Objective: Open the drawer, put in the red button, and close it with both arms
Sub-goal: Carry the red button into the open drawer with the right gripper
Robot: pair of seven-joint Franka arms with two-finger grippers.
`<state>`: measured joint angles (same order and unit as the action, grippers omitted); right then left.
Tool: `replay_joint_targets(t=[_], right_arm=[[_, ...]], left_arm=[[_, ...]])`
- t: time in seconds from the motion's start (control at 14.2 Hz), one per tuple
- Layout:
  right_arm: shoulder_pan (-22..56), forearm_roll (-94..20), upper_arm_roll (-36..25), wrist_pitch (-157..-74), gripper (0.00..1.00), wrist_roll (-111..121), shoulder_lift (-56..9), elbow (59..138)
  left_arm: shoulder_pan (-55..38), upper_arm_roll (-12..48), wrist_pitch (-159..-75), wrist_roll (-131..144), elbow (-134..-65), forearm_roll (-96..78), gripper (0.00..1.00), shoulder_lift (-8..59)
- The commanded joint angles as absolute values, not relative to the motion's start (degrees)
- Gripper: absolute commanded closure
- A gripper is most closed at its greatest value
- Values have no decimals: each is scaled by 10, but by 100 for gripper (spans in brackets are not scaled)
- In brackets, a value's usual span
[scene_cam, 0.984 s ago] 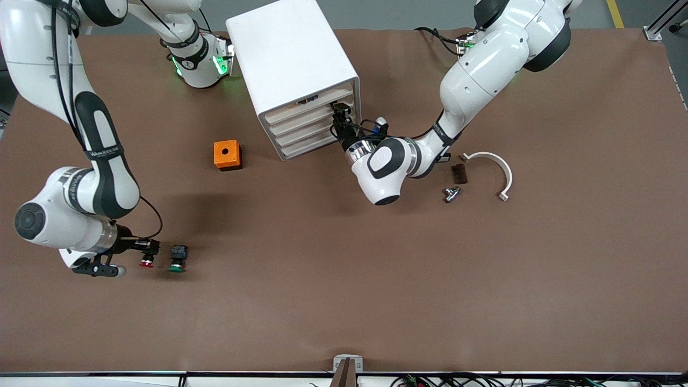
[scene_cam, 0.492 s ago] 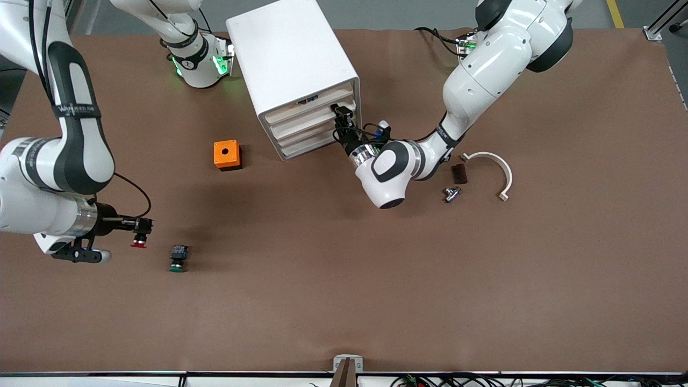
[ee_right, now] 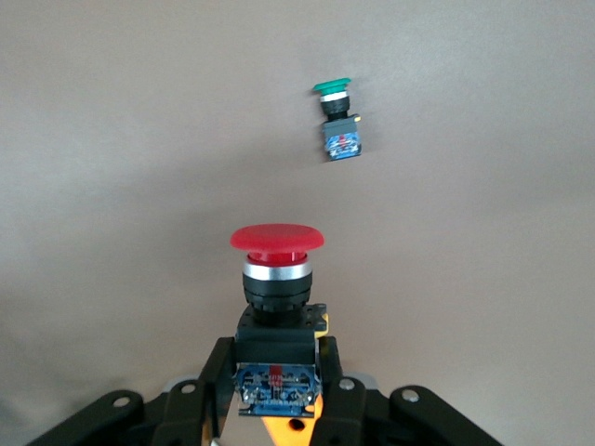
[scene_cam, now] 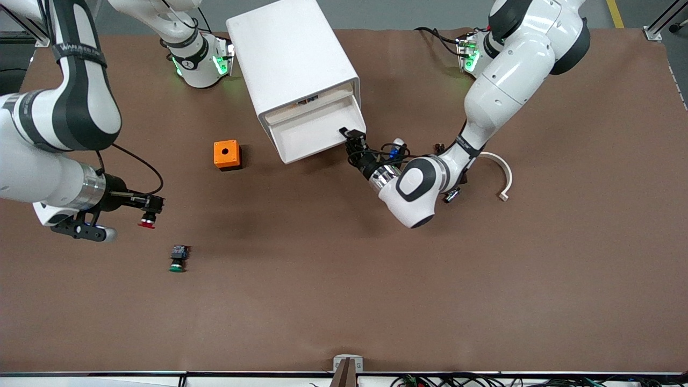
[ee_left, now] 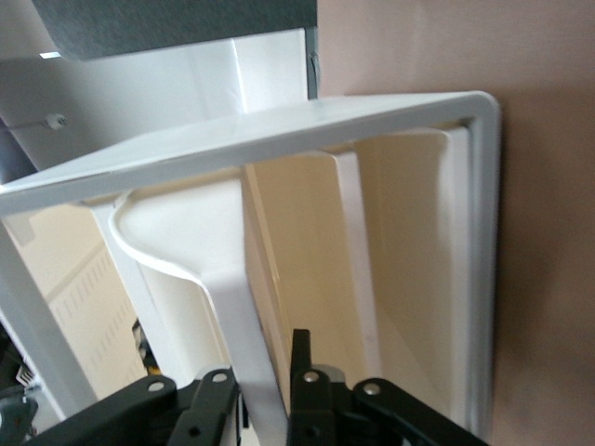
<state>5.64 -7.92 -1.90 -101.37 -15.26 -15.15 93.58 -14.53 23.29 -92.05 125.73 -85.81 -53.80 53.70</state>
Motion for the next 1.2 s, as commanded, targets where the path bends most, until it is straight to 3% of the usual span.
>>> replay_joint_targets(t=[0.0,0.49,0.56,0.7,1.12], right_arm=[[76,-82,-22,-1004,100,-204,-123,947],[144,-81,-21,-981,100,-357,-88,946],[151,-81,-21,-979,100,-379,-84,946],[173,-81,-21,-977,100,-419,-78,946],[260,-76,-21,-983,100,-596,-77,947]], left_arm=[[-132,224,-950,1252,-860,-541,82,534],[-112,224,-957,1239,-842,-541,77,535],[-112,224,-959,1237,-844,-541,58,535],[-112,228,-965,1221,-845,-541,0,536],[-112,250,-959,1090,-808,-539,0,528]])
